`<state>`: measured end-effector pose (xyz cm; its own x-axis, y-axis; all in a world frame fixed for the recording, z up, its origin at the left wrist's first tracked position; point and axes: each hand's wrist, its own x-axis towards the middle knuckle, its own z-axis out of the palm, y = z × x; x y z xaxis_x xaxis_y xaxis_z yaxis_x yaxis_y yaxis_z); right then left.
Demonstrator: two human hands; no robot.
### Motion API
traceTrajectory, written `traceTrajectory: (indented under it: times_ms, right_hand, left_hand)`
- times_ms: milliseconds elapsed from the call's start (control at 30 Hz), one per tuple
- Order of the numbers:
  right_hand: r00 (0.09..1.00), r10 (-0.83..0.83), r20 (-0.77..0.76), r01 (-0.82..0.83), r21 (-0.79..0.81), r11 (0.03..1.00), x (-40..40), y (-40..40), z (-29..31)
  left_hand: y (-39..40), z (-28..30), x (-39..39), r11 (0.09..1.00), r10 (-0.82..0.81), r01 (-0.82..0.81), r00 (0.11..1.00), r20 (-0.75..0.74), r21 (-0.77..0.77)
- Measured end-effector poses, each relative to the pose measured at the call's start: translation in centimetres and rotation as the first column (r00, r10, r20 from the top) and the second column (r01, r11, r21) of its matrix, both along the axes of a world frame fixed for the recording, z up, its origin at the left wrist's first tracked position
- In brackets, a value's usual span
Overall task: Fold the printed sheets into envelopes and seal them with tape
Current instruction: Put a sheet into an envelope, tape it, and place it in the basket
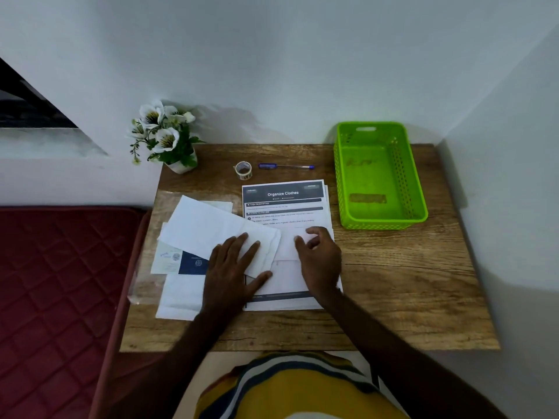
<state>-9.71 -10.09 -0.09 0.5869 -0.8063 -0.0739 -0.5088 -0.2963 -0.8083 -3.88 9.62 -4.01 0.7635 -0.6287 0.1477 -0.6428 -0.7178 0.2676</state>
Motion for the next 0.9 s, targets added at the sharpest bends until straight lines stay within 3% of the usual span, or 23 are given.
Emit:
traceTrajectory:
  times_ms: [167,500,667,900]
  right_hand:
    - [0.992,-0.065,-0.112,0.068,0.022,0.997,-3.2,-2.3,-0.4]
    - [0.911,0.319,-0.262,-0.307,0.085,0.948,-3.0,-7.0,-0.3]
    - [0.877,0.351,-0.328,-0.348,0.07,0.935,-2.5,-7.5,-0.1]
    - [0.889,0.347,-0.299,-0.333,0.099,0.938,-2.1,-7.5,0.1]
  left_hand:
    - [-0.2,0.0,-0.1,1.0,0.012,-0.012,1.0,-0.027,0.029]
    - [-0.5,0.5,-0.3,0.999,0.037,-0.037,0.998,-0.048,0.016]
    - [-0.4,0.5,-0.4,0.999,0.041,-0.041,0.998,-0.05,0.005]
    - [-0.2,0.1,-0.2,0.999,0.038,-0.038,0.998,-0.05,0.006]
